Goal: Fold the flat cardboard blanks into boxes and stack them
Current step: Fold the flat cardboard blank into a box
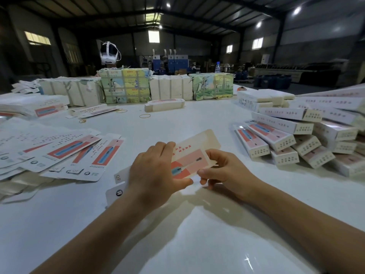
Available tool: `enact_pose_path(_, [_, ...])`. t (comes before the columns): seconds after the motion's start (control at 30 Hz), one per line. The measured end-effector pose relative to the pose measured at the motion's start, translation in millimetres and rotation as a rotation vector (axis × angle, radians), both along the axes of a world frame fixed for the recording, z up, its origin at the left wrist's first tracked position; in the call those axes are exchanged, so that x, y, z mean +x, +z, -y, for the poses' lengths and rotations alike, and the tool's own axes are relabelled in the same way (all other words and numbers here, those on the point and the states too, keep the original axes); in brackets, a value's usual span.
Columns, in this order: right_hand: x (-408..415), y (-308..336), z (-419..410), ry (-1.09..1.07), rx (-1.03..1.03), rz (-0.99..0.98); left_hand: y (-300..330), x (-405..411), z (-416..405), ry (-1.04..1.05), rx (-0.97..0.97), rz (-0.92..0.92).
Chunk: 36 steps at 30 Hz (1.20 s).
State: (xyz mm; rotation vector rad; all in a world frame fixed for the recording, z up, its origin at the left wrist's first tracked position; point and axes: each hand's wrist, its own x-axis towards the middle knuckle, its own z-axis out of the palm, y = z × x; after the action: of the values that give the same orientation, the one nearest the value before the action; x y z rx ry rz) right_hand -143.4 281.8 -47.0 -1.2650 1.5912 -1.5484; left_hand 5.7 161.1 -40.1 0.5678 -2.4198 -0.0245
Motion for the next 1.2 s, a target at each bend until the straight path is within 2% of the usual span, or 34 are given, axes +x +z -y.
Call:
enact_pose_path(0.17, [0.7,2.5,-2.2,-0.045,-0.003,-0.186,2.1,3.3,2.6,-0.050,0.006,-0.021])
enact_pose_path(0.33, [0.4,2.9,-2.5,-0.075,-0.015,-0.156,-1.1,2.9,5.2,-0.053,0.027,-0.037])
enact_pose_path(0.47, [4.9,2.4,-2.2,-0.137,-0.043,-0.225,-0.9,3.3,9.2,-0.043,0.117,-0.007])
enact_pose_path(0.7, [4.7,4.9,-2.2,-0.496,-0.290,-0.083,5.1,9.6,16.8,-0.045,0.279,-0.101])
enact_pose_path(0.93, [16.2,4.5,-0.5,-0.429,-0.303,-0.108,3.2,7.1,13.8,-0.059,0.327,-0.063])
enact_pose_path(1.1, [23.0,3.5,-1.8,-0.404,-0.290,-0.287,1.5,4.4,9.6,-0.108,0.335,-0.032])
enact_pose_path(1.2, [21.6,3.4,-0.9,-0.400,-0.276,-0.264,-0.5,4.1,10.0,-0.103,0.340,-0.017])
